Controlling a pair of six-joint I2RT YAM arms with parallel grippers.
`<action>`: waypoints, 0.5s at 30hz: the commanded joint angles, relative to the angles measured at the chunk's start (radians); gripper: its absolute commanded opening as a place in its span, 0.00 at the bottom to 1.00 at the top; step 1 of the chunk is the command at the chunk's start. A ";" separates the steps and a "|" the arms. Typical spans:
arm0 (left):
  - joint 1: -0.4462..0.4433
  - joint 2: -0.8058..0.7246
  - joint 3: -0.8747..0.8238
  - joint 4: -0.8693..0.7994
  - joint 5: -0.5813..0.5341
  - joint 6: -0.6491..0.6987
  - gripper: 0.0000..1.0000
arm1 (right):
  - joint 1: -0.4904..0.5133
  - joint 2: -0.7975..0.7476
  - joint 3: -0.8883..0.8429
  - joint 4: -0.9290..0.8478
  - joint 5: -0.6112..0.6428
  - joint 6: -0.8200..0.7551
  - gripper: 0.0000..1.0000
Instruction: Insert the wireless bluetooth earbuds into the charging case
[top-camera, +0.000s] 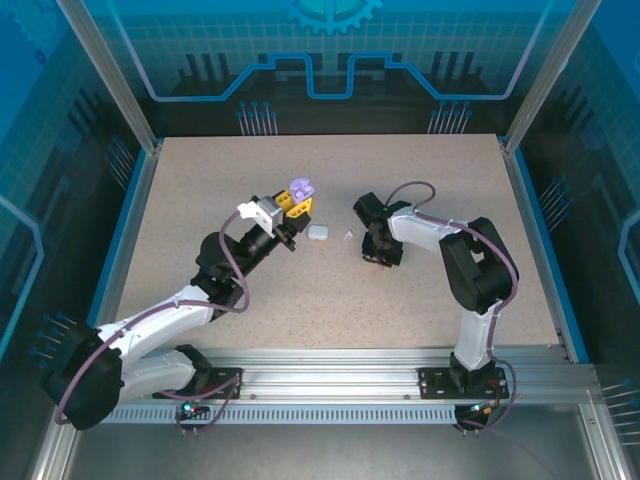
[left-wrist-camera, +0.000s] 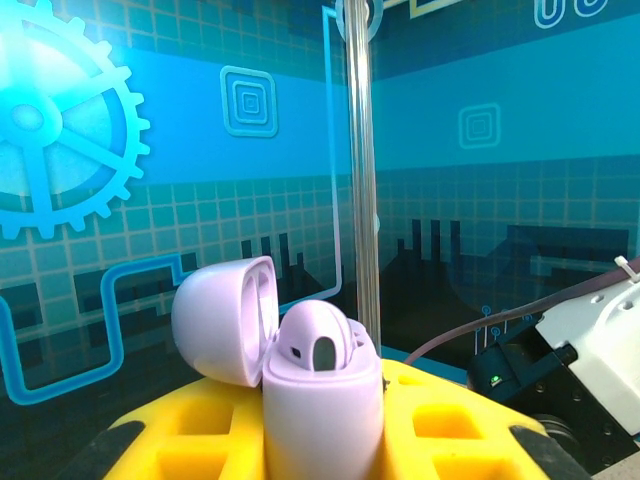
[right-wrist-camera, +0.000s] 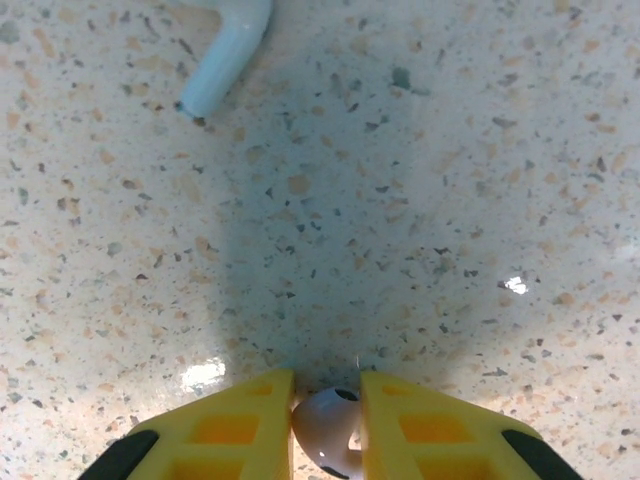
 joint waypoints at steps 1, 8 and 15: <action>-0.002 -0.020 0.006 0.007 -0.001 -0.008 0.00 | -0.014 0.016 -0.037 -0.016 0.008 -0.080 0.24; -0.004 -0.022 0.015 -0.004 0.001 -0.011 0.00 | -0.014 0.017 -0.010 -0.031 -0.037 -0.186 0.32; -0.002 -0.020 0.019 -0.006 0.004 -0.009 0.00 | -0.012 0.066 0.079 -0.125 -0.047 -0.377 0.31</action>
